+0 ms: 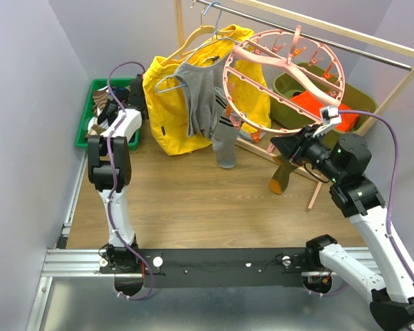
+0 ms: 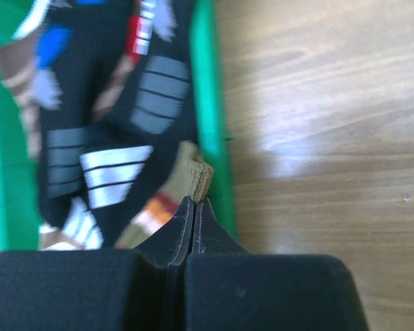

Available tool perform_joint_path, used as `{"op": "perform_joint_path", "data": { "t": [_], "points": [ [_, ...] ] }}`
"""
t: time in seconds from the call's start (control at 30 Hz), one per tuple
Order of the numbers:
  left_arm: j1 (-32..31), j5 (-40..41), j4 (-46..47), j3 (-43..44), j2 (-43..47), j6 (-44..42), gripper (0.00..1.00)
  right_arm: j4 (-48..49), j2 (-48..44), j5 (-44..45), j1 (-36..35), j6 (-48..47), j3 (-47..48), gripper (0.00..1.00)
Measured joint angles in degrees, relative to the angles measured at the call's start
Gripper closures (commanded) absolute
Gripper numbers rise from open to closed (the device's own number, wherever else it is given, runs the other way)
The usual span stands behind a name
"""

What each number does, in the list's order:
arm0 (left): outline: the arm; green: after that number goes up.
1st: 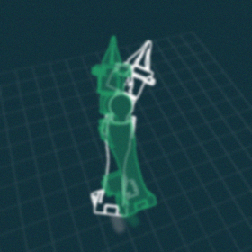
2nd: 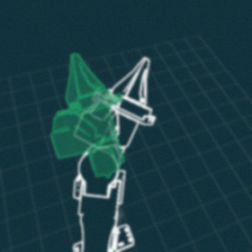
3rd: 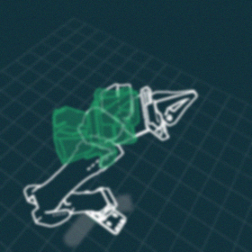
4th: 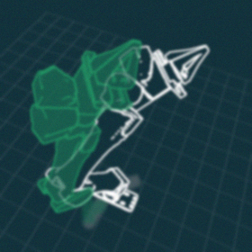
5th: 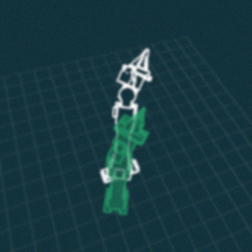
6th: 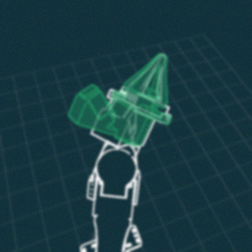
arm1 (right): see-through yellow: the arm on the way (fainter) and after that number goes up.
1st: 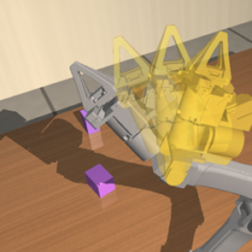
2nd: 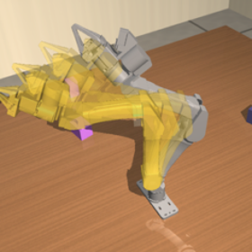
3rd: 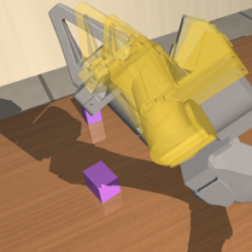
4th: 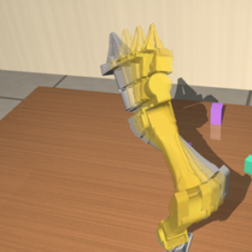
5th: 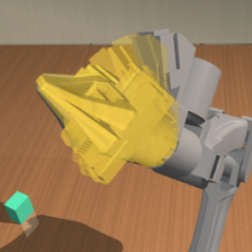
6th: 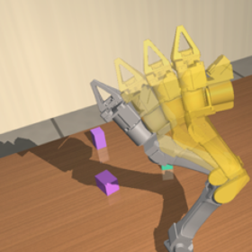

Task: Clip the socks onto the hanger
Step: Pick up the sock from the bin, then clamp the sock onto the hanger.

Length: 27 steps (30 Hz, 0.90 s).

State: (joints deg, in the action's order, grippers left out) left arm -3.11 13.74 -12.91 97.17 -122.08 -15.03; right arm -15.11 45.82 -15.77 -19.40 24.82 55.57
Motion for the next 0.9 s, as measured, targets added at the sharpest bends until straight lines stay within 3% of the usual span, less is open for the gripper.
{"op": "perform_joint_path", "data": {
  "t": [0.17, 0.5, 0.6, 0.73, 0.9],
  "points": [
    [1.64, 0.20, -0.07, -1.99, 7.43, 1.25, 1.00, 0.00, -0.02, -0.02, 0.00, 0.02, 0.00, 0.99],
    [2.58, 2.45, -0.13, -3.23, 31.17, 2.51, 1.00, 0.00, -0.09, -0.02, 0.00, 0.02, 0.33, 0.99],
    [-0.13, 3.69, -0.15, -5.55, 39.15, 2.12, 1.00, -0.02, -0.09, 0.00, 0.00, 0.04, 0.33, 0.99],
    [-10.01, 3.67, -0.02, -10.45, 50.73, 1.49, 1.00, 0.07, -0.09, 0.00, 0.00, 0.22, 0.33, 0.99],
    [-18.34, -1.86, 0.11, -18.43, 63.43, 3.82, 1.00, 0.13, 0.02, -0.02, 0.00, 0.44, 0.33, 0.99]
  ]
}}
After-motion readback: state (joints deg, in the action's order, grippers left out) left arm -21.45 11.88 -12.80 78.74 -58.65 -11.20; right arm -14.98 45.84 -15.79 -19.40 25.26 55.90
